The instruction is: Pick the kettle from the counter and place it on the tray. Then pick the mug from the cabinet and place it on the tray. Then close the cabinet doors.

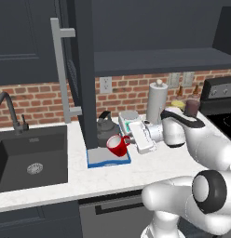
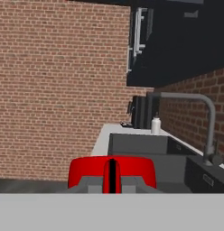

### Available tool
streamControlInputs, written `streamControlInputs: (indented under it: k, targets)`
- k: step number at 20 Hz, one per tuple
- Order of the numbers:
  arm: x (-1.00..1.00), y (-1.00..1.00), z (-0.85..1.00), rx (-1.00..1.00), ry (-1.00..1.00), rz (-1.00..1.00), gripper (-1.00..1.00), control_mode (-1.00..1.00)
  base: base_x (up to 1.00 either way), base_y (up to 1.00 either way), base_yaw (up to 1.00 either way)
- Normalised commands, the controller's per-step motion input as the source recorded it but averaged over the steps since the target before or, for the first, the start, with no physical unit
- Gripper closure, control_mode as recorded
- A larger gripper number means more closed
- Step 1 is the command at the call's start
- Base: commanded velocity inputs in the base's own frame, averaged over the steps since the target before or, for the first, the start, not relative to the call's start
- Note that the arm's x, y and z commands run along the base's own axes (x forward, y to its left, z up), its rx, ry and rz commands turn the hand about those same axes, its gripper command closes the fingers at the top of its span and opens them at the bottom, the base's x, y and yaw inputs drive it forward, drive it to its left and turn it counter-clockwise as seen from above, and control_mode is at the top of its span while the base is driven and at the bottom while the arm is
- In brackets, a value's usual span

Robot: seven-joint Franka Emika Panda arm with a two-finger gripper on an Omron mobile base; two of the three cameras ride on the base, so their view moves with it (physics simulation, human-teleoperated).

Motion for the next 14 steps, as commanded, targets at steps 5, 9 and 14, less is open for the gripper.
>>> streamControlInputs:
  k: [5,9,14]
  targets:
    - [0.36,0.14,-0.24,0.00,0.00,0.00,1.00,-1.00,0.00,0.00,0.00]
    - [0.39,0.12,-0.23,0.00,0.00,0.00,1.00,-1.00,0.00,0.00,0.00]
    - [0.43,0.02,-0.21,0.00,0.00,0.00,1.00,-1.00,0.00,0.00,0.00]
